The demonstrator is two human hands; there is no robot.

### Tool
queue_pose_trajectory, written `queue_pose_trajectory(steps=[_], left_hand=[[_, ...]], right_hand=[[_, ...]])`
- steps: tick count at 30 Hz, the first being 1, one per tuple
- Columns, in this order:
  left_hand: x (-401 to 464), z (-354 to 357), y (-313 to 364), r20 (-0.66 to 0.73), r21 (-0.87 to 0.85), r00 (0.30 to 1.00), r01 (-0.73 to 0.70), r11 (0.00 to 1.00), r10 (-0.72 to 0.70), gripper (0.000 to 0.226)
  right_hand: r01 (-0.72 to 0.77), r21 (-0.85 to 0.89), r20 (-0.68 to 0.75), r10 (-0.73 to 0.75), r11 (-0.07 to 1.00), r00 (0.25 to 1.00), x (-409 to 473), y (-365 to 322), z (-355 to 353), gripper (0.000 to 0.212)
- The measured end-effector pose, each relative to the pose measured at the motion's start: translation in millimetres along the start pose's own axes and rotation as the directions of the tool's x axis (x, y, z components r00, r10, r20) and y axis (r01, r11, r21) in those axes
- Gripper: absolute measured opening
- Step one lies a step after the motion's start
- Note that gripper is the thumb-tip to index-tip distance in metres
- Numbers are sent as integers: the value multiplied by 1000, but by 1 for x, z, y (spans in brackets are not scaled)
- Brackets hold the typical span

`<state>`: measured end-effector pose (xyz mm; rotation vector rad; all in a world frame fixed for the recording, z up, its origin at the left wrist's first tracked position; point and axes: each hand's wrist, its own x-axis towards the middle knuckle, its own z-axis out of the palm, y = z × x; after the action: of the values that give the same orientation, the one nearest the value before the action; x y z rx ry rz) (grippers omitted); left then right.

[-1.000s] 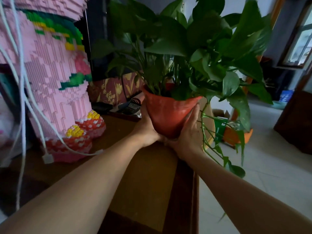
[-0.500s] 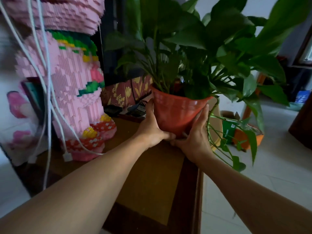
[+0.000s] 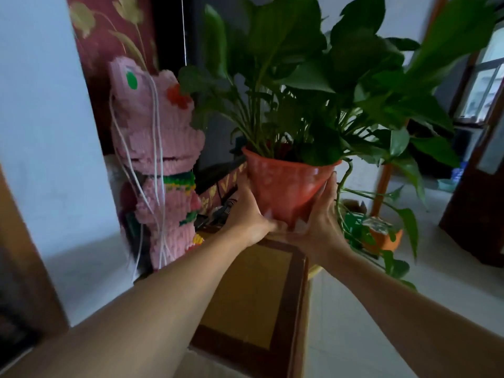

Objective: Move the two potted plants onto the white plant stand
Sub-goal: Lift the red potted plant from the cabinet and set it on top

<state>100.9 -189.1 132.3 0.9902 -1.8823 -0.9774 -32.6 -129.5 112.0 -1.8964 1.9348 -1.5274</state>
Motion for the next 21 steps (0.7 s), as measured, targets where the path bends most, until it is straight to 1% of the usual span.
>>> queue_pose_trajectory(steps=[4, 8, 12, 16, 21], left_hand=[[-29, -26, 53, -27, 20, 1000, 5, 1000, -4, 130], [-61, -51, 102, -10, 36, 1000, 21, 999, -21, 132], [-98, -73, 142, -9, 60, 1000, 8, 998, -7, 132], [-139, -86, 172, -15, 56, 1000, -13, 998, 14, 134], [-200, -96, 205, -18, 23, 1000, -15, 1000, 15, 133]], right_hand=[[-11, -15, 26, 11, 1000, 1000, -9, -61, -41, 152], [-31, -30, 24, 32, 999, 999, -23, -114, -75, 151], [-21, -44, -17, 20, 999, 1000, -38, -154, -100, 148], [-18, -29, 8, 18, 999, 1000, -63, -189, -126, 152], [23, -140, -2, -24, 990, 1000, -109, -235, -158, 154]])
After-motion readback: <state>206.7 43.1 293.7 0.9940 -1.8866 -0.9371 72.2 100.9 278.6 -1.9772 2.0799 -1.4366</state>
